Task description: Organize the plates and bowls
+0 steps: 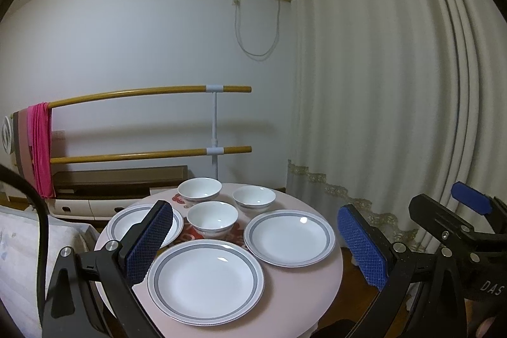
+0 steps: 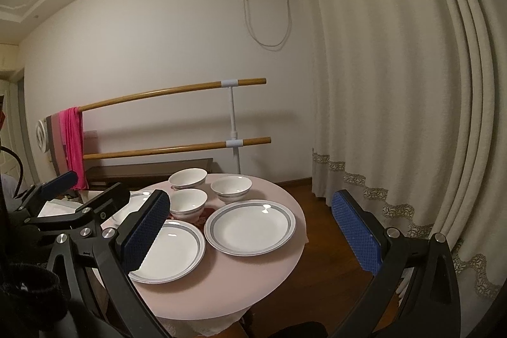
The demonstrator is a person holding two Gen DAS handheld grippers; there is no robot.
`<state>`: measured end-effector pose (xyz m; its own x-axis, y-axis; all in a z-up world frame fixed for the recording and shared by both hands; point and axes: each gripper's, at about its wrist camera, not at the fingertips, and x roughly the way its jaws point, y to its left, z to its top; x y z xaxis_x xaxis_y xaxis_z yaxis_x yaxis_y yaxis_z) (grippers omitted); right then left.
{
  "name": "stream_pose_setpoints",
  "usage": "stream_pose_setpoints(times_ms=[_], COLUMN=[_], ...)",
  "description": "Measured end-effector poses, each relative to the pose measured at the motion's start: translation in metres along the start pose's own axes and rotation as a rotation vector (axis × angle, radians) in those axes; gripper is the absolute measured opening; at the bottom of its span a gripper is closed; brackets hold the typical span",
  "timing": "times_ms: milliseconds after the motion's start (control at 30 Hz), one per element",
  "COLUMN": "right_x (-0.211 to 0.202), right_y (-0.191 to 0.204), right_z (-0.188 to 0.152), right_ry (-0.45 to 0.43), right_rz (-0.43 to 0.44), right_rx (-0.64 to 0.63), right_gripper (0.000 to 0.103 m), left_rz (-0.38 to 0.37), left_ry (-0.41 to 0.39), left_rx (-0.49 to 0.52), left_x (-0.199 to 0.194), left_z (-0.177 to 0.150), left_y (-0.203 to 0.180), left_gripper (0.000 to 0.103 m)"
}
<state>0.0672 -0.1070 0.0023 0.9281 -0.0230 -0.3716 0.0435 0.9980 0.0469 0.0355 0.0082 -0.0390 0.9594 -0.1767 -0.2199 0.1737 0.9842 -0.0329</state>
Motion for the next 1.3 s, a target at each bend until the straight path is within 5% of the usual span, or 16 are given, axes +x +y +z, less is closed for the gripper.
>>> stream_pose_setpoints(times_ms=[1300], right_x=[-0.002], right_y=[0.002], right_z=[-0.002], right_ry=[-0.010], right_rz=[0.007], right_rx=[0.006], right_gripper=[0.103], left_rz=[-0.028], left_ry=[-0.016], left_rx=[-0.008], left_x=[-0.024], left_z=[0.032], left_y=[0.031], left_gripper=[0.102])
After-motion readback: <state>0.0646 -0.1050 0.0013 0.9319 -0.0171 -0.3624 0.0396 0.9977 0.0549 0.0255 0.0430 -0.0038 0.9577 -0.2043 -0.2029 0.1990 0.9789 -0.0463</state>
